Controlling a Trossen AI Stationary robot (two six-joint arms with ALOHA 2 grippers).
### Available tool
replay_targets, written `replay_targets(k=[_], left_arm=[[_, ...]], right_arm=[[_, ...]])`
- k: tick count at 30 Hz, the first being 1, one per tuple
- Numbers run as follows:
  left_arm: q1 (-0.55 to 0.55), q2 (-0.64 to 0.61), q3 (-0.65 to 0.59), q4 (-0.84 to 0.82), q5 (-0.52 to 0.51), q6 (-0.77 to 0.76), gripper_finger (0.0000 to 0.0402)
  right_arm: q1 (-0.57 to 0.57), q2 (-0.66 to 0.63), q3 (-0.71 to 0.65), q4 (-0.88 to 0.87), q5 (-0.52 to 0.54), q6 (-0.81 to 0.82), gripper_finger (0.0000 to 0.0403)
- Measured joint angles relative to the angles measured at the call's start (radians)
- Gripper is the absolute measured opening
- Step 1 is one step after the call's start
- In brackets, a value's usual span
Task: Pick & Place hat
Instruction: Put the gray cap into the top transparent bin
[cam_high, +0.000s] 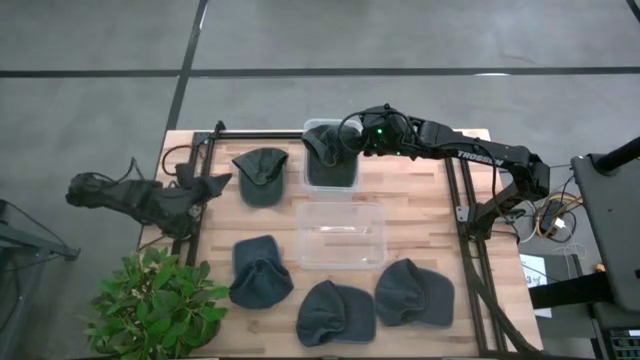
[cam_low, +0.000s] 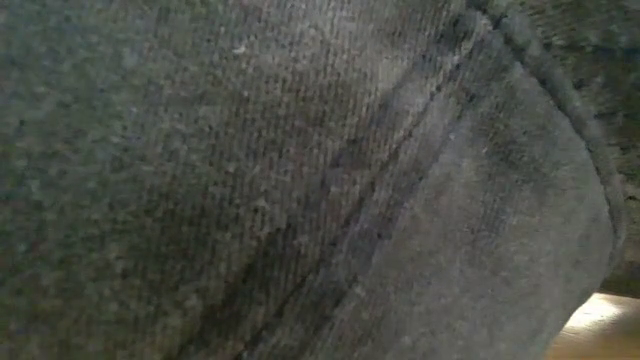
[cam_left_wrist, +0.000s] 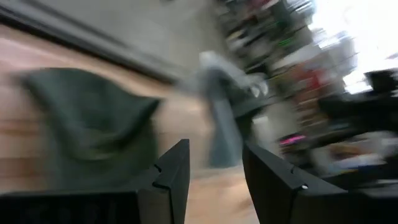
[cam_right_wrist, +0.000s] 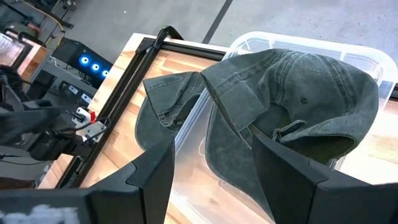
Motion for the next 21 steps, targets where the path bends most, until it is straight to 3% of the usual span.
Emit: replay_targets(k=[3, 6, 12, 21], left_arm=[[0.05, 0.076, 0.064, -0.253, 0.084, -0.105, 0.014], [0.105, 0.126, 0.071, -0.339, 0.149, -0.143, 0.014], [0.21, 0.195, 0.001, -0.199, 0.278, -0.036, 0.014], [0.427, 0.247, -0.134, -0.047, 0.419, -0.002, 0.014]], right_arm=[[0.0, 0.0, 0.0, 0.005, 0.002, 0.0, 0.0208], [0.0, 0.0, 0.0, 0.006, 0.003, 0.0, 0.0208], [0.0, 0.0, 0.0, 0.016, 0.003, 0.0, 0.0208], [0.011, 0.0, 0.0, 0.023, 0.003, 0.0, 0.0208]])
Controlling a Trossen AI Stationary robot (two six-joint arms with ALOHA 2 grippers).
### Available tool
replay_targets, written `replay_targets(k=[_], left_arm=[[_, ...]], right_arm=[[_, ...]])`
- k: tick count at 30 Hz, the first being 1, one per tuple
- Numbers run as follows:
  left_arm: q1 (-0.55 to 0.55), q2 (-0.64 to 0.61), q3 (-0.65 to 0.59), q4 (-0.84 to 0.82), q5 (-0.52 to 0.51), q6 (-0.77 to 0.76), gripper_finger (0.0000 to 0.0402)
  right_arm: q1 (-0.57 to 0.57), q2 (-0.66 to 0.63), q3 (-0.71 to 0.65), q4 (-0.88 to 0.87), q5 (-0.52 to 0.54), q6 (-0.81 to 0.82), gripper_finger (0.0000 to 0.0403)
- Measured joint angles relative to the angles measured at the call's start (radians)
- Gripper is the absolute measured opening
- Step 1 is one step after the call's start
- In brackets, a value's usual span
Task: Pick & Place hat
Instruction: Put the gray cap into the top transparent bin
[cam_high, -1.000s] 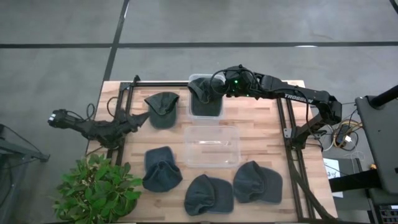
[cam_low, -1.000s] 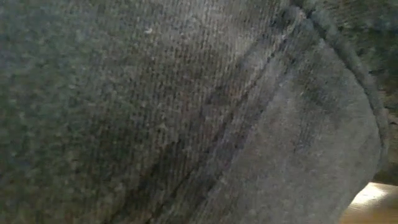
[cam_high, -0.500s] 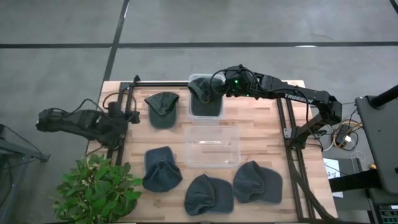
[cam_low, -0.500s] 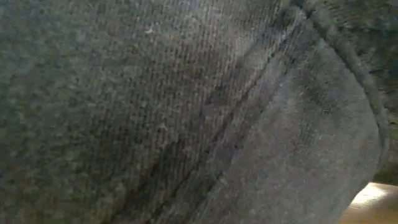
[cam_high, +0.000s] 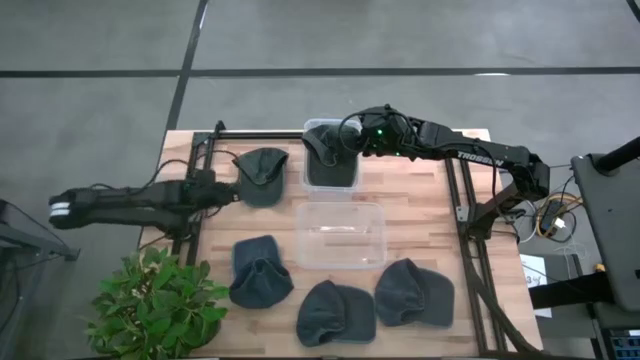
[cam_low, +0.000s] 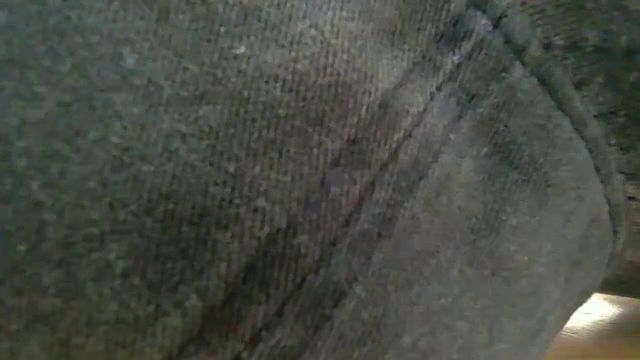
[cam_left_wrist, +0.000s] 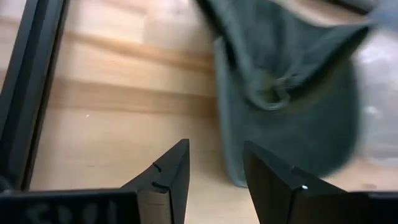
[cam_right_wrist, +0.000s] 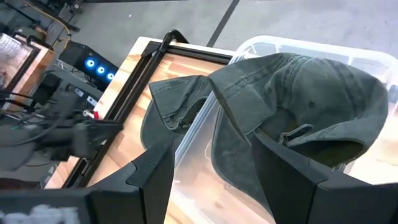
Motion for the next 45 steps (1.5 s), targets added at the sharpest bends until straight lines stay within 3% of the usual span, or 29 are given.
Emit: replay_targets(k=[4, 13, 19, 38, 41, 45], left_arm=[[0.091, 0.02, -0.046, 0.106, 0.101, 0.1, 0.014], [0.234, 0.052, -0.051, 0.162, 0.152, 0.199, 0.014], [0.24, 0.071, -0.051, 0.299, 0.18, 0.239, 0.014], [0.248, 0.295, -0.051, 0.406, 0.172, 0.315, 0.0138], [0.251, 0.312, -0.051, 0.406, 0.203, 0.315, 0.0118], [0.253, 0.317, -0.05, 0.415, 0.23, 0.31, 0.0051]], right_arm=[[0.007, 0.0, 0.0, 0.001, 0.0, 0.0, 0.0208], [0.011, 0.0, 0.0, 0.002, 0.0, -0.003, 0.0208], [0.011, 0.0, 0.0, 0.002, 0.0, -0.01, 0.0208], [0.01, 0.0, 0.0, 0.003, 0.0, -0.022, 0.0208], [0.01, 0.0, 0.0, 0.003, 0.0, -0.022, 0.0208], [0.01, 0.0, 0.0, 0.004, 0.0, -0.022, 0.0208]])
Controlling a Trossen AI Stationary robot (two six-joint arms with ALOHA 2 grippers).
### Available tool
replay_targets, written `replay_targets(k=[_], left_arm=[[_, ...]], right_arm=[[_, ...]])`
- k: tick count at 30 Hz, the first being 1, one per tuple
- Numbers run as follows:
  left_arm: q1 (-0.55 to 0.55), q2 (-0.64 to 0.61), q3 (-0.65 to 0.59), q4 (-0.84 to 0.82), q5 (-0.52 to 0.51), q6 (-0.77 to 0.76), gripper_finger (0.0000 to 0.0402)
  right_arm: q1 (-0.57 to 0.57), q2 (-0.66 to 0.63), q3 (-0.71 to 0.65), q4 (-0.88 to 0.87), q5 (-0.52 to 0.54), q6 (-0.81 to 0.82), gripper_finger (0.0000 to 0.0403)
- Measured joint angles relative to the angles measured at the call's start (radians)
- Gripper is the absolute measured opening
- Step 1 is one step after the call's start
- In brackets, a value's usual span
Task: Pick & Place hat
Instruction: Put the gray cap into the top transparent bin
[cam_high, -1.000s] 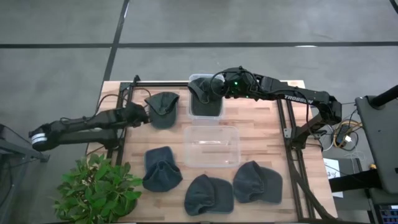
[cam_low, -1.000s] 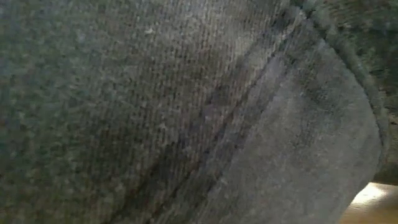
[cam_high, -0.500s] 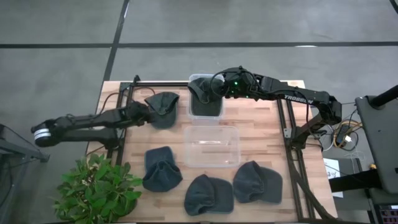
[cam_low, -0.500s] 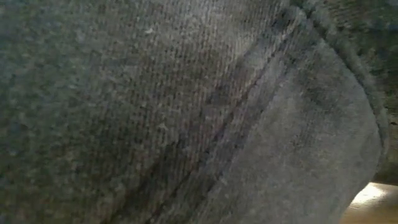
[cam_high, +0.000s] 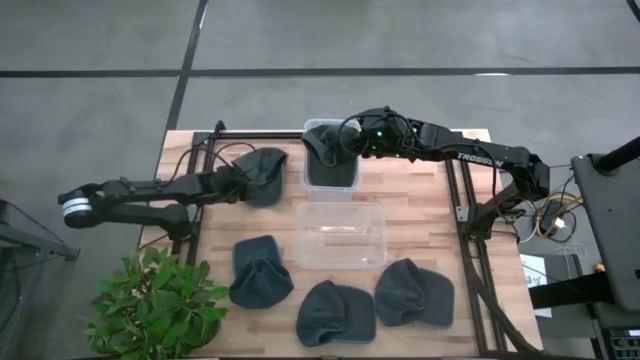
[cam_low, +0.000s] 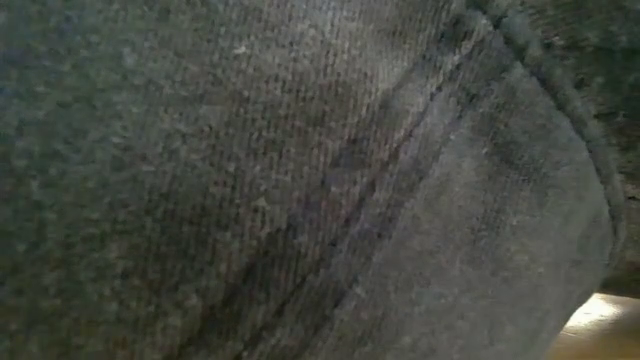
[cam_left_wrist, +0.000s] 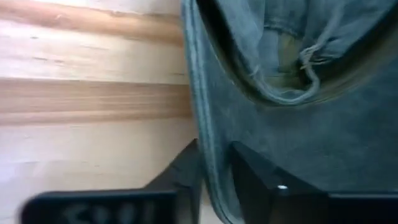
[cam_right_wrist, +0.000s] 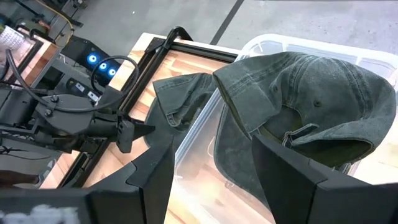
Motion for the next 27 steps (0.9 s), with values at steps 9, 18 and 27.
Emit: replay_targets(k=[9, 18, 27], left_arm=[[0.002, -0.105, 0.05, -0.02, -0.061, 0.063, 0.0007], [0.005, -0.218, 0.196, -0.16, -0.159, 0.141, 0.0007], [0.004, -0.281, 0.372, -0.221, -0.244, 0.242, 0.0007]], right_arm=[[0.0, 0.0, 0.0, 0.001, 0.0, 0.001, 0.0208], [0.0, 0.0, 0.001, 0.018, 0.0, 0.0, 0.0208], [0.0, 0.0, 0.002, 0.064, -0.05, -0.048, 0.0208]])
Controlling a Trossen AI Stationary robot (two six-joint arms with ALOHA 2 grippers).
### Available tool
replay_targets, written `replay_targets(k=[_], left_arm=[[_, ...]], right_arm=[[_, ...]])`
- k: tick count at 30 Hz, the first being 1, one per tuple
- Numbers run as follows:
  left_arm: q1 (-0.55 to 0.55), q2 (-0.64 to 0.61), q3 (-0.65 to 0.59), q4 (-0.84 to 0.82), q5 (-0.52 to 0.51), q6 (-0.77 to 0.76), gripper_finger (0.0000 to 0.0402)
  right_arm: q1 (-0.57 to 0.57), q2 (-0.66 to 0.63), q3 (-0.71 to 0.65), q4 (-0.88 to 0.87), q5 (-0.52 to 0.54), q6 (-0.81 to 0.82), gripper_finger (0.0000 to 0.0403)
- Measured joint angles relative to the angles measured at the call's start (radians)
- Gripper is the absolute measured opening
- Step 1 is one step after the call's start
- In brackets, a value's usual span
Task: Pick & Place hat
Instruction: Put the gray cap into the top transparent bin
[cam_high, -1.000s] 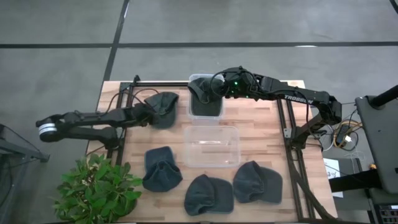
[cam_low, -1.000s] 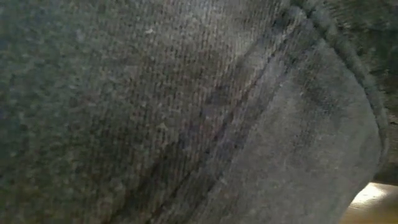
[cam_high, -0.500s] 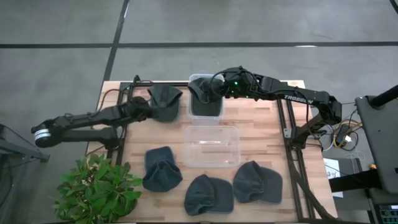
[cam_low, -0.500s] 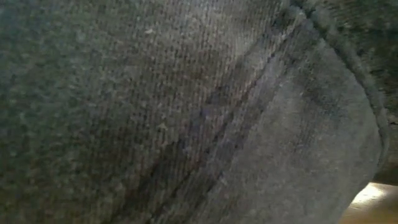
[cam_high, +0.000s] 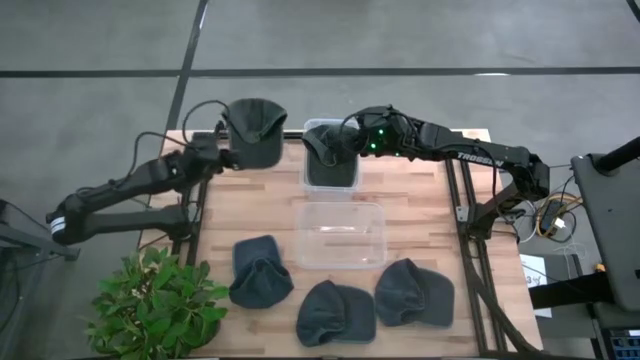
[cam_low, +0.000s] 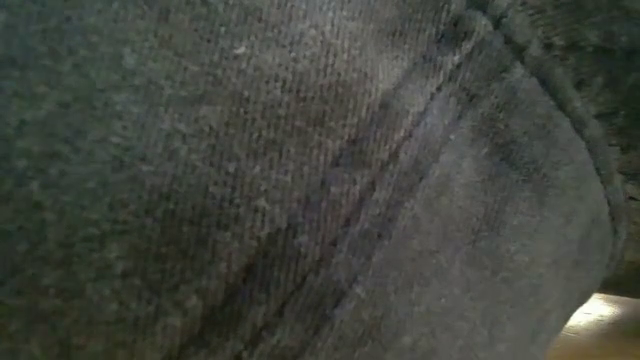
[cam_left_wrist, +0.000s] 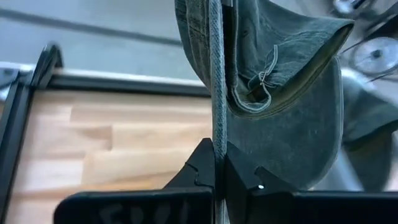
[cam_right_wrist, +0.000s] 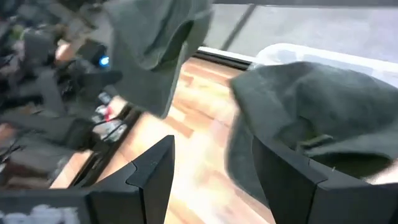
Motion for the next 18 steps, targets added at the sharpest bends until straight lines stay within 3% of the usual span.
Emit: replay_targets(k=[5, 14, 18], left_arm=[[0.0, -0.002, 0.066, 0.025, 0.036, 0.0, 0.0007], [-0.001, 0.014, 0.076, 0.286, 0.143, -0.037, 0.0007], [-0.001, 0.061, 0.076, 0.329, 0.161, -0.041, 0.0007]], right_arm=[[0.001, 0.0, 0.0, 0.114, -0.079, -0.03, 0.0208], [-0.001, 0.016, 0.0, 0.202, -0.092, -0.002, 0.0208], [0.0, 0.028, -0.001, 0.275, -0.108, 0.029, 0.0208]])
